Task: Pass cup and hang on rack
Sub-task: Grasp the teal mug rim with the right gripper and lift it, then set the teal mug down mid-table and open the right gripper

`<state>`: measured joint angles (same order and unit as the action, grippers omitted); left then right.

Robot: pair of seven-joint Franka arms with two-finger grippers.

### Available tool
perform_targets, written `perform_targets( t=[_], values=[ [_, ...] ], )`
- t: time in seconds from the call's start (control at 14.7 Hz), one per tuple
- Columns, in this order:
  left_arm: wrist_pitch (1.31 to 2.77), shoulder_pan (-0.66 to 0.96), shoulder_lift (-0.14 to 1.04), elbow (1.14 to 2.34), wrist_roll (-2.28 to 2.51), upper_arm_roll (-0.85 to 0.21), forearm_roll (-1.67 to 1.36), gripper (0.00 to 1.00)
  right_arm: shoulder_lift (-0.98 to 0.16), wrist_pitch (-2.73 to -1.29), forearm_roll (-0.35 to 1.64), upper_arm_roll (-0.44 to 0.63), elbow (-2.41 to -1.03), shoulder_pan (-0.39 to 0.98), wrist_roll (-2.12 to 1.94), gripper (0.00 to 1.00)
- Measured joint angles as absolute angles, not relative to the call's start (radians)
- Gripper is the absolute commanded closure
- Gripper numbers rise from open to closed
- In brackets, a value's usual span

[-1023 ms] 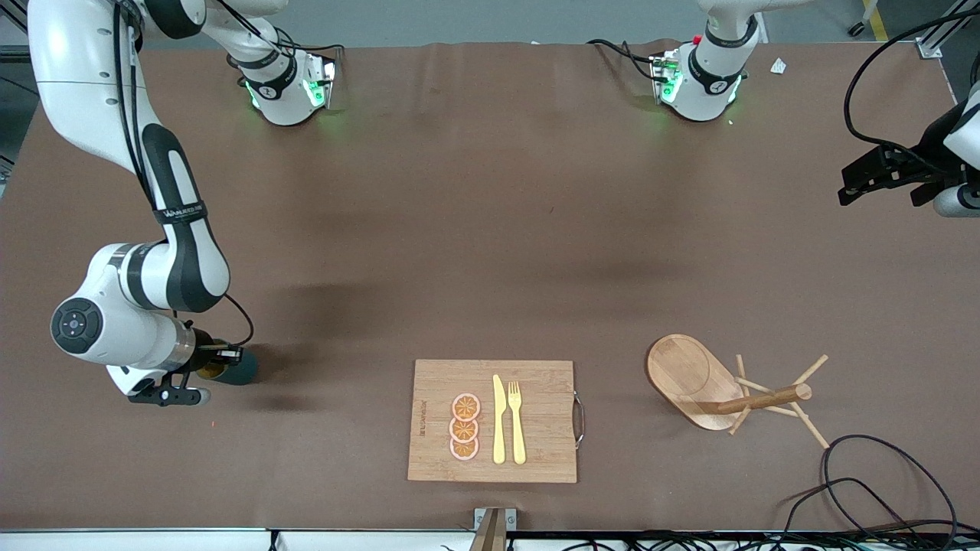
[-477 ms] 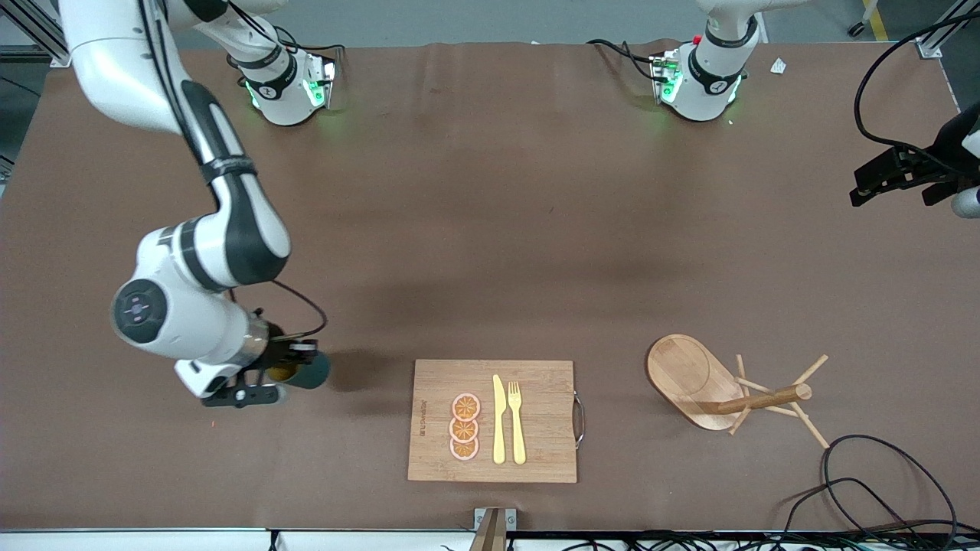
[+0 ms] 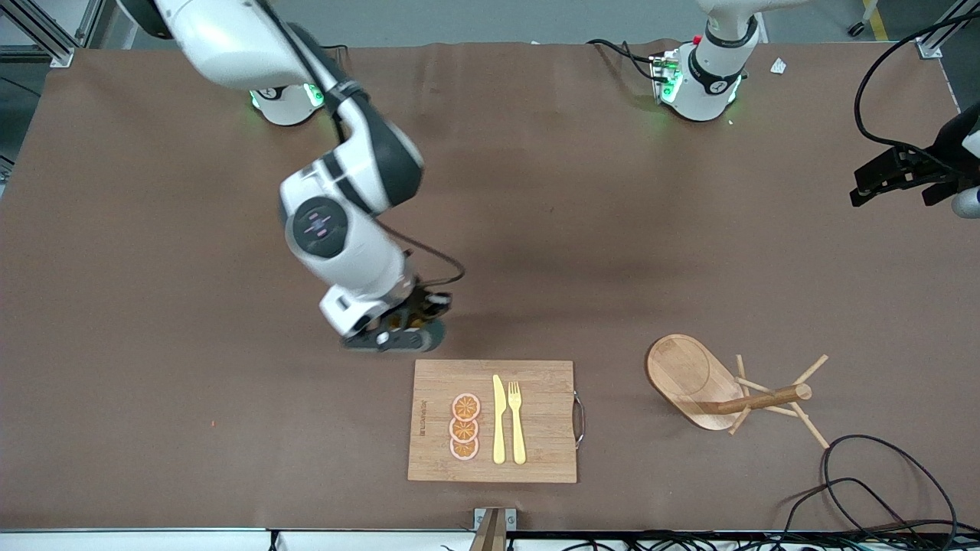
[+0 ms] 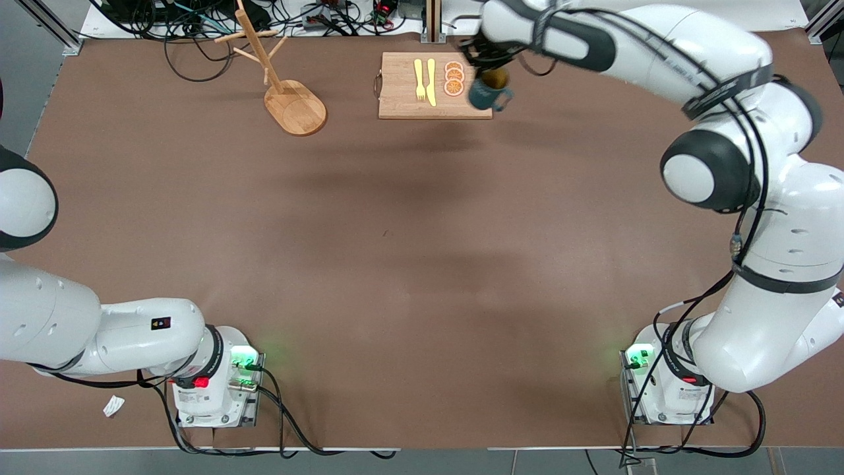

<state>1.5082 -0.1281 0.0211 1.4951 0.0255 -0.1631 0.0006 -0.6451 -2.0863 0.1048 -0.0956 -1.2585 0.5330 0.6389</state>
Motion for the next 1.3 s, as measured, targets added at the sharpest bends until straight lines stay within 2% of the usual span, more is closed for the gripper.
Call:
perform_targets(
  t=[0.41, 0.61, 0.75, 0.89, 1.02, 1.09, 1.16, 1.23, 1.3],
  values=[
    [1.508, -0.128, 0.025, 1.499, 0.026, -0.163, 0.001, 0.00, -0.766, -2.328, 0.104, -0.092, -1.225, 0.704, 0.863, 0.98],
    [1.508, -0.128, 0.027, 1.505, 0.026, -0.163, 0.001, 0.00, -0.845, -2.348, 0.104, -0.085, -1.164, 0.767, 0.940, 0.97],
    [1.509, -0.128, 0.028, 1.506, 0.026, -0.163, 0.001, 0.00, -0.875, -2.348, 0.104, -0.082, -1.146, 0.788, 0.957, 0.91],
    [1.514, -0.128, 0.028, 1.506, 0.026, -0.163, 0.002, 0.00, -0.897, -2.363, 0.103, -0.075, -1.141, 0.800, 0.970, 0.80],
    [1.519, -0.127, 0.029, 1.506, 0.026, -0.163, 0.006, 0.00, -0.906, -2.368, 0.103, -0.063, -1.139, 0.809, 0.972, 0.58],
    [1.521, -0.127, 0.031, 1.506, 0.026, -0.163, 0.006, 0.00, -0.906, -2.368, 0.103, -0.059, -1.137, 0.810, 0.972, 0.53],
    [1.523, -0.127, 0.035, 1.507, 0.026, -0.164, 0.006, 0.00, -0.906, -2.368, 0.103, -0.054, -1.132, 0.810, 0.972, 0.39],
    [1.525, -0.127, 0.040, 1.507, 0.026, -0.164, 0.006, 0.00, -0.906, -2.368, 0.103, -0.048, -1.126, 0.809, 0.973, 0.01],
    [1.528, -0.126, 0.045, 1.507, 0.026, -0.164, 0.006, 0.00, -0.905, -2.368, 0.102, -0.042, -1.117, 0.808, 0.973, 0.00]
  ],
)
